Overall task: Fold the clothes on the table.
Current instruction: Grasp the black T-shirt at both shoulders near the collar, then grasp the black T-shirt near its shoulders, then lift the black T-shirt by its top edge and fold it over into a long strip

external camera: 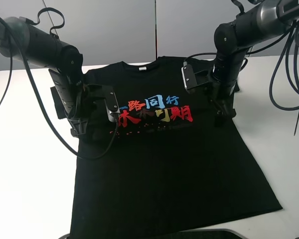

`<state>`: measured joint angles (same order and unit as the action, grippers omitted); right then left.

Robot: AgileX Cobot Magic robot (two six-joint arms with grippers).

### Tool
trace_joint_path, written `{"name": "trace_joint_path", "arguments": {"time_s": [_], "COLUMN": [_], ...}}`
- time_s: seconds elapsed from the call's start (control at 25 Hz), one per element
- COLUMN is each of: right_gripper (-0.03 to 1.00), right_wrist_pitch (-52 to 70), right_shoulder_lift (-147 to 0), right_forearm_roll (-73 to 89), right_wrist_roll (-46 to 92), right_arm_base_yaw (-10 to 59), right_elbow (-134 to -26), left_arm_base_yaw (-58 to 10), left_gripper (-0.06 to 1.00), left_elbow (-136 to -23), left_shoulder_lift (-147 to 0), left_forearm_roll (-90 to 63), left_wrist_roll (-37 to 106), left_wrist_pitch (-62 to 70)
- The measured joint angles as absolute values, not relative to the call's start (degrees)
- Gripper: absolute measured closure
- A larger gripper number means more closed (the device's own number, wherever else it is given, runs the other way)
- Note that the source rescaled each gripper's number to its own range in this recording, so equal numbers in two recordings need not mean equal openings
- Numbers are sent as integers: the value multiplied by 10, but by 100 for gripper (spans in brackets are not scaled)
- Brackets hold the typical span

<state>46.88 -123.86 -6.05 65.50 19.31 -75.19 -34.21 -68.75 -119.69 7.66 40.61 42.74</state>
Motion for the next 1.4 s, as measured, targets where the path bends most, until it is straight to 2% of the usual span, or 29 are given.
{"name": "trace_joint_path", "arguments": {"time_s": [0.04, 0.08, 0.16, 0.2, 0.24, 0.28, 0.4, 0.84, 1.0, 1.12, 1.4], "right_gripper": [19, 28, 59, 78, 89, 94, 96, 97, 97, 97, 97], "right_wrist_pitch": [477, 484, 484, 485, 485, 485, 476, 461, 421, 392, 405], "right_shoulder_lift": [-1240, -1241, -1241, -1241, -1241, -1241, -1241, -1239, -1218, -1173, -1083], "right_forearm_roll": [-58, -55, -52, -52, -51, -51, -51, -52, -60, -92, -165], "right_wrist_roll": [656, 656, 656, 656, 656, 656, 652, 632, 607, 554, 425], "right_arm_base_yaw": [193, 193, 193, 193, 193, 193, 193, 193, 193, 193, 193], "right_elbow": [-752, -752, -752, -752, -752, -752, -752, -752, -749, -774, -963], "left_arm_base_yaw": [-342, -342, -343, -343, -343, -343, -343, -343, -343, -343, -343], "left_gripper": [4, 15, 48, 72, 85, 90, 94, 94, 94, 94, 94], "left_elbow": [-688, -688, -688, -688, -688, -688, -688, -691, -711, -764, -975], "left_shoulder_lift": [-1197, -1198, -1199, -1199, -1199, -1199, -1200, -1200, -1196, -1168, -1094], "left_forearm_roll": [75, 74, 73, 76, 83, 94, 127, 152, 159, 196, 268], "left_wrist_roll": [406, 406, 403, 396, 386, 374, 323, 286, 245, 193, 135], "left_wrist_pitch": [429, 431, 434, 433, 429, 426, 412, 405, 409, 412, 473]}}
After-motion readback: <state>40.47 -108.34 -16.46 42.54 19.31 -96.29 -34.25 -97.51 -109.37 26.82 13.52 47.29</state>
